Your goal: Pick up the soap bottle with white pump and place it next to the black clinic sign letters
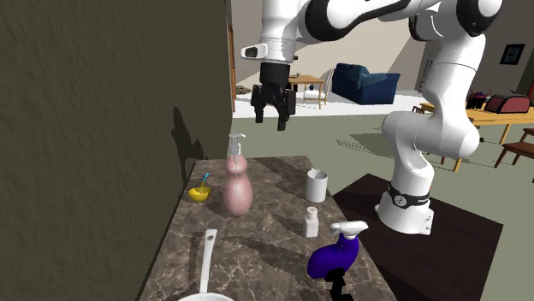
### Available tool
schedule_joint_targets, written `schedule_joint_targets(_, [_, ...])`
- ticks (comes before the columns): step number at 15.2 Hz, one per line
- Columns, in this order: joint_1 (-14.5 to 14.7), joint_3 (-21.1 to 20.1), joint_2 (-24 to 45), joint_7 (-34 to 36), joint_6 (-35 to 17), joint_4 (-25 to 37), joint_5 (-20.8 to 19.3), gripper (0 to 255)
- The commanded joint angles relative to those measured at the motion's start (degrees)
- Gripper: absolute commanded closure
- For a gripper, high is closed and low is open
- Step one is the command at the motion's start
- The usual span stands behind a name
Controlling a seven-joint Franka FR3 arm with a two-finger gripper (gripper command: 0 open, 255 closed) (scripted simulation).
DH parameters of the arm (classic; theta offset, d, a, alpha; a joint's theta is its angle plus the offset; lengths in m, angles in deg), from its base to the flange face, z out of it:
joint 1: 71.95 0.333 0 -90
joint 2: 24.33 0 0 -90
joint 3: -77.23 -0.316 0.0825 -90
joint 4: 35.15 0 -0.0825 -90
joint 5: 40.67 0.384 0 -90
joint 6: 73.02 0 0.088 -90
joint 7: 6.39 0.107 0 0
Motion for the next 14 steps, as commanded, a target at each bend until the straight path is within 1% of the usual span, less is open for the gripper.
schedule_joint_targets(1, [-0.15,2.09,3.19,-2.71,-0.89,1.98,0.53,0])
schedule_joint_targets(6, [-0.76,7.50,12.67,-10.60,-2.77,8.22,3.97,0])
schedule_joint_targets(9, [-1.72,10.21,19.17,-15.78,-3.29,12.82,7.41,0])
schedule_joint_targets(11, [-2.87,11.50,23.69,-19.22,-3.29,16.18,10.11,0])
schedule_joint_targets(14, [-3.06,11.37,24.55,-19.67,-5.42,14.72,10.77,0])
